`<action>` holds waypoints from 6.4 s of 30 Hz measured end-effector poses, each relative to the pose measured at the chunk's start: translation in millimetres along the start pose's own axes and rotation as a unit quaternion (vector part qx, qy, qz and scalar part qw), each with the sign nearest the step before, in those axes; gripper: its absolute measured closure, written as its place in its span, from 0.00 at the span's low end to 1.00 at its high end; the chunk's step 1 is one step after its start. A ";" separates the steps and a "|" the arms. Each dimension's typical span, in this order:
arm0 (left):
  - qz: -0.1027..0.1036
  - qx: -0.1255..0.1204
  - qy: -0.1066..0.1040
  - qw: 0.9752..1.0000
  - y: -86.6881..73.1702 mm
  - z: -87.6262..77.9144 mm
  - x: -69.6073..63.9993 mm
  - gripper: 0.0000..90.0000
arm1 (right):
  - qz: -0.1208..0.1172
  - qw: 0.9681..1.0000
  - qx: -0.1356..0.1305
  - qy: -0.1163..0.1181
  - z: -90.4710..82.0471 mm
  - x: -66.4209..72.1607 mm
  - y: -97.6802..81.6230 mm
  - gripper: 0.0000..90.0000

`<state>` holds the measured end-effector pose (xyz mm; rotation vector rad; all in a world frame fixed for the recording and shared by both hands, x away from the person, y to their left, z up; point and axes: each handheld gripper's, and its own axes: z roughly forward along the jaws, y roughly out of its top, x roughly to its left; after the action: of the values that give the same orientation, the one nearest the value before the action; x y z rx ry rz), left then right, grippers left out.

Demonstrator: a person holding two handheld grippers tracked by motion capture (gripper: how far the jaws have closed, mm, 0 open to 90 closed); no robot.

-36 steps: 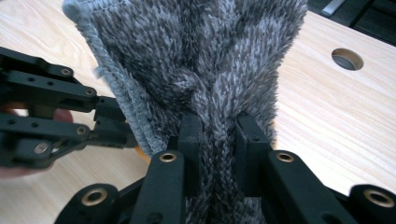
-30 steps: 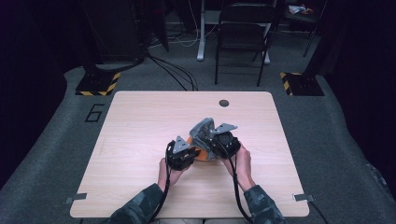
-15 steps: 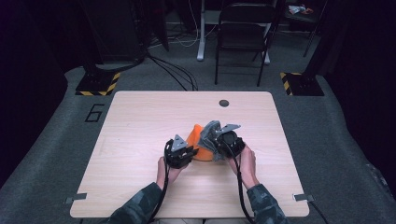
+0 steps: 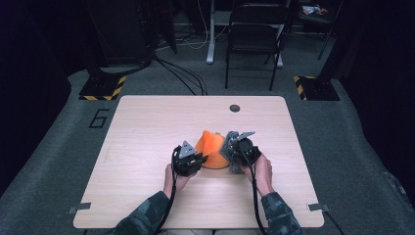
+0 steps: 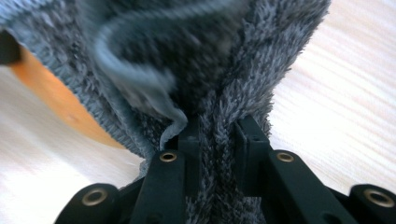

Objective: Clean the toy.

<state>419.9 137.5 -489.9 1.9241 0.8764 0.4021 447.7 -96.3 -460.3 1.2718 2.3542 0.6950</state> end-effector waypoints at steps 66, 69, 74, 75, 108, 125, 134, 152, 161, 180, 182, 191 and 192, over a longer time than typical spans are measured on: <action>0.011 -0.007 -0.001 1.000 -1.5 0.7 -2.7 0.85 | 0.012 0.999 0.046 -0.002 21.0 -4.5 -13.5 0.84; 0.004 -0.008 0.000 1.000 -2.0 0.6 -0.3 0.85 | 0.010 0.999 0.049 0.000 21.2 -4.9 -12.1 0.84; -0.006 -0.008 0.004 1.000 -2.6 -0.8 5.1 0.84 | 0.023 0.999 0.037 0.007 0.2 -12.5 -1.9 0.84; -0.010 -0.010 0.002 1.000 -2.8 -0.6 6.9 0.84 | 0.021 1.000 0.017 0.011 -7.3 -15.2 0.6 0.84; -0.028 -0.021 0.036 0.999 6.4 -8.4 -8.8 0.87 | -0.008 0.995 -0.102 0.007 -47.3 21.0 22.6 0.84; -0.006 0.008 0.022 1.000 2.3 -1.4 -5.5 0.84 | -0.040 0.997 -0.054 -0.023 -20.2 29.5 14.9 0.84; -0.007 0.009 0.021 1.000 1.0 -0.4 -2.4 0.84 | -0.022 0.999 -0.017 -0.022 -3.8 12.2 5.3 0.84; -0.010 0.005 0.025 1.000 -0.9 -1.8 2.1 0.83 | 0.012 1.000 0.019 -0.004 5.0 -6.6 0.9 0.84; 0.005 0.006 0.027 1.000 0.0 -2.0 -4.7 0.83 | -0.037 0.996 -0.080 0.009 -44.9 30.3 27.3 0.84; 0.011 0.004 0.021 1.000 -0.9 -0.1 -6.9 0.83 | -0.054 0.997 -0.049 -0.019 -18.8 27.3 17.8 0.84; 0.011 0.005 0.020 1.000 -0.9 -0.3 -6.3 0.83 | -0.044 0.998 -0.038 -0.012 -15.4 22.2 16.5 0.84; 0.011 0.008 0.020 1.000 -1.0 0.3 -2.8 0.83 | -0.010 1.000 0.020 -0.016 7.5 2.8 1.8 0.84; 0.011 0.009 0.022 1.000 -1.1 0.0 -2.3 0.83 | -0.004 0.999 0.030 -0.013 12.1 1.5 -0.9 0.84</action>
<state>417.9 136.2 -490.6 1.9488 0.8906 0.4536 452.9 -92.5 -470.7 1.2868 2.3747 0.6071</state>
